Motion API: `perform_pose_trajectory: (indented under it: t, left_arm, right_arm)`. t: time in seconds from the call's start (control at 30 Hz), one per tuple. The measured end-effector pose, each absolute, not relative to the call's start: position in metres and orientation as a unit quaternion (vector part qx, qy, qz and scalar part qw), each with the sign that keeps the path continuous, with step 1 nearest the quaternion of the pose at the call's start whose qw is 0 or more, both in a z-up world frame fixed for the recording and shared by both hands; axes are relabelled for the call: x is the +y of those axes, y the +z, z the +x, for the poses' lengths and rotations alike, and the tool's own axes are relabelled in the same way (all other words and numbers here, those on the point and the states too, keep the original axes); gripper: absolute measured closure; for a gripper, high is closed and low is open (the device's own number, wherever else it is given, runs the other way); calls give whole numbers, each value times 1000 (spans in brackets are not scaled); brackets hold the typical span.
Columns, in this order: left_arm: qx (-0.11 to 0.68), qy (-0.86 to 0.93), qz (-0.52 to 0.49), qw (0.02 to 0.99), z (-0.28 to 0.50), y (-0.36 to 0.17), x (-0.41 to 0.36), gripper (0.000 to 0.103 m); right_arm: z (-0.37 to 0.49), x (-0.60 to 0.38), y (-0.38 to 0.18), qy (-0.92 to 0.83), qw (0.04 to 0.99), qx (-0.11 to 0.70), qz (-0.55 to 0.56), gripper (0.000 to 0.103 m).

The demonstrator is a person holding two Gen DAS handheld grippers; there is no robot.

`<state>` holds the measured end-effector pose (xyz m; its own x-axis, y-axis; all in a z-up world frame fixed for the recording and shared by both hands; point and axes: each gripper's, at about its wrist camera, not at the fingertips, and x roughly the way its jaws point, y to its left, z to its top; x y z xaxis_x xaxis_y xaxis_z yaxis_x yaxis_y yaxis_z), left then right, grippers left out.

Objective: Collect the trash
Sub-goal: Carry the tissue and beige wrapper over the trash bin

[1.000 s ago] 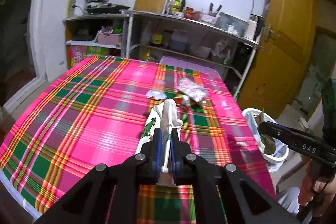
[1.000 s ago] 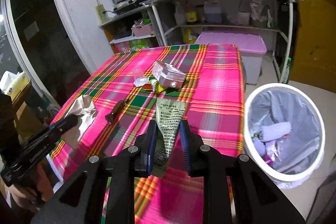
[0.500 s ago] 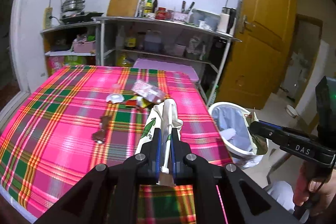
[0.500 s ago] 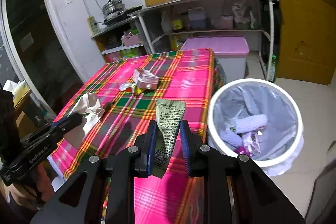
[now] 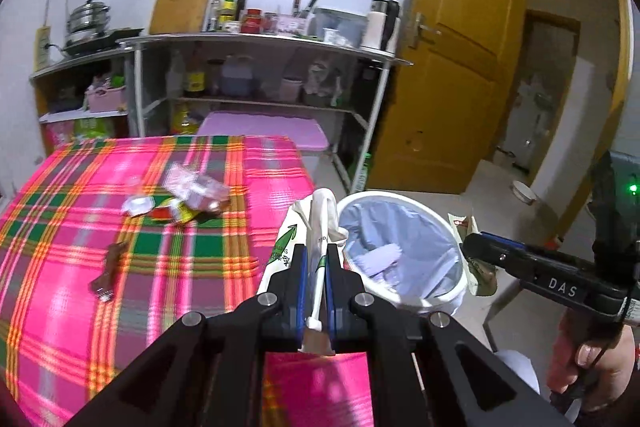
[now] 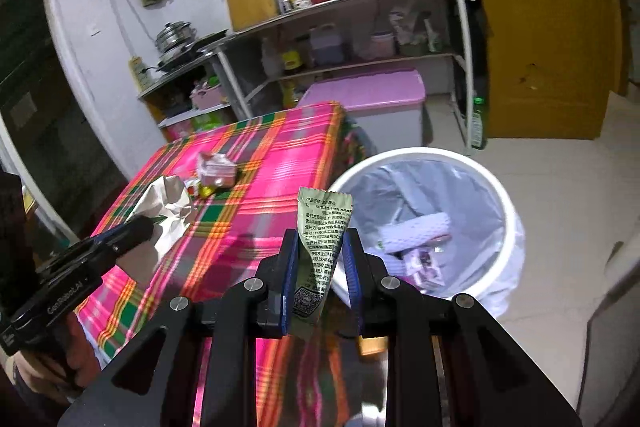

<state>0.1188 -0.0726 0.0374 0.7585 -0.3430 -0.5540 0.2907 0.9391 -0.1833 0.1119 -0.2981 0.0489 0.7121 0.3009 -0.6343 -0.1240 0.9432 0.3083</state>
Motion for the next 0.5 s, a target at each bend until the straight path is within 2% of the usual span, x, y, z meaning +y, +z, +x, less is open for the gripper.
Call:
perform_pose_trajectory:
  t: [0.5]
  left_arm:
    - [321,-224,-29,920,159,23,-139,95]
  right_arm:
    - [136,-342,23,78,909,385,139,80]
